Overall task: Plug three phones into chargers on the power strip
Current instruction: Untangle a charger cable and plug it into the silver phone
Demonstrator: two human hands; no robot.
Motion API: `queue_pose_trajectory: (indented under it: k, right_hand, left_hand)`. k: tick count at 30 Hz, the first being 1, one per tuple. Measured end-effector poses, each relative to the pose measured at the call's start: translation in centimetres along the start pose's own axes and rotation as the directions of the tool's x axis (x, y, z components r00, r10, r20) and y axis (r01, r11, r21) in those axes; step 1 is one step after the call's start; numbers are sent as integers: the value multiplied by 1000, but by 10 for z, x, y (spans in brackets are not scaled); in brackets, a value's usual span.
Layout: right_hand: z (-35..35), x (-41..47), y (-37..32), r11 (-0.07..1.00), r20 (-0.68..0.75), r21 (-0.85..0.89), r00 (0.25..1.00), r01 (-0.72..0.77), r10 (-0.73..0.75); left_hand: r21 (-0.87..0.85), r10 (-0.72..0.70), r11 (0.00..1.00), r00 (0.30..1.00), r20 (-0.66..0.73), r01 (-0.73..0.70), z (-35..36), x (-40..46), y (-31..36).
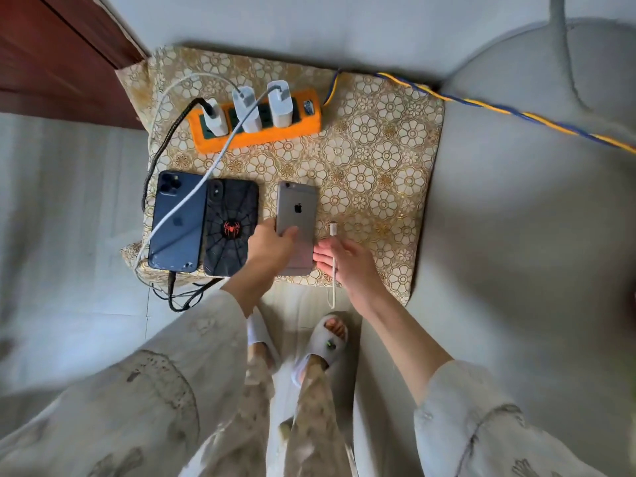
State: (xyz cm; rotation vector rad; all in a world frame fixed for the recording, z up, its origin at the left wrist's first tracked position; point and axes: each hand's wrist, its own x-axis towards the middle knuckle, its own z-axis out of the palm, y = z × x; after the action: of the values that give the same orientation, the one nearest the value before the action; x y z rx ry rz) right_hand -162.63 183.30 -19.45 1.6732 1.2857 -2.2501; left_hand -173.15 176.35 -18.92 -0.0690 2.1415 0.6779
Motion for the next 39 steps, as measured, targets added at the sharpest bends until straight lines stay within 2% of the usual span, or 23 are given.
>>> queue_pose_trajectory:
  k: [3,5,7,9,12,16,19,23,27,31,36,39]
  right_hand:
    - [-3,-6,-5,999,3,19,999,37,-37]
    - [-8,-12,-5,999,-17,21,999,38,-38]
    - [-13,-21,-3,999,2,41,1000,-2,2]
    - [-14,-30,-1,1000,67,24,998,-19,17]
    - [-8,-42,-2,999,123,-20,992,31,-28]
    - [0,-47,-2,994,108,-32,989,109,-105]
    - [3,-49,-2,988,81,-9,985,154,-153]
    - [7,-51,-2,991,55,20,989,133,-134]
    - [10,-51,-2,988,32,-34,988,149,-148]
    - [11,-48,-1,978,8,-147,989,150,-150]
    - [10,-48,-2,983,82,-133,990,129,-119]
    - [10,-49,2,986,103,-130,990,108,-95]
  left_hand:
    - [-45,51,998,999,9,-50,-10,3,0]
    - [-243,-19,970,999,29,25,-17,5,1]
    - [-526,-142,827,979,144,198,-23,3,6]
    - [-700,-177,643,950,258,311,-27,0,7]
    - [-760,-142,554,938,316,340,-28,-5,2]
    - [-799,-104,487,931,349,354,-25,-11,-5]
    - [-798,-85,486,928,362,356,-25,-14,-9]
    - [-799,-81,474,922,378,370,-27,-16,-13]
    - [-802,-74,472,923,378,366,-28,-19,-16]
    - [-798,-46,538,955,293,271,-29,-18,-17]
    - [-729,44,675,980,196,116,-31,-21,-17]
    - [-694,41,711,979,202,113,-32,-21,-19]
